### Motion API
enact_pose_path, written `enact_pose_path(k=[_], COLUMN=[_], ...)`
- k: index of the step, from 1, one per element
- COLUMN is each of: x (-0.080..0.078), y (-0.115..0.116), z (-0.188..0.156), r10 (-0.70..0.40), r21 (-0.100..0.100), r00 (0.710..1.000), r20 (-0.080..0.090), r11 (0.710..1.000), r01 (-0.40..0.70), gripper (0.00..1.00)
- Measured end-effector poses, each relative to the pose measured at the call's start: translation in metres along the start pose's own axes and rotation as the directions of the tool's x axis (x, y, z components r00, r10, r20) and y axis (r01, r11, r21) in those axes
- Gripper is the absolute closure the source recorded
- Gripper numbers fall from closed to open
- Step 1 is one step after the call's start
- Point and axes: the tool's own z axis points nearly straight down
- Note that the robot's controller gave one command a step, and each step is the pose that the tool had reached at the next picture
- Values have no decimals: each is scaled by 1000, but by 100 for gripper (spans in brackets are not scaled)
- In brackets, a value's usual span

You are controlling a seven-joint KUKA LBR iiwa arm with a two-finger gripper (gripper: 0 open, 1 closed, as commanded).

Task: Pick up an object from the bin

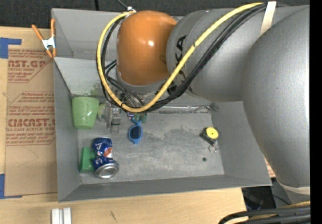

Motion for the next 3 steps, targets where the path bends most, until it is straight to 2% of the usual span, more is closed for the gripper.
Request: enact_pose_path(k=[1,2,3], x=[53,51,-4], y=[16,16,30], z=[81,79,77], r10=[-416,-414,-661], r21=[-3,-3,-4], r00=[909,910,750], r20=[-18,-12,-6], r11=[909,910,750], r01=[416,414,661], gripper=[100,0,0])
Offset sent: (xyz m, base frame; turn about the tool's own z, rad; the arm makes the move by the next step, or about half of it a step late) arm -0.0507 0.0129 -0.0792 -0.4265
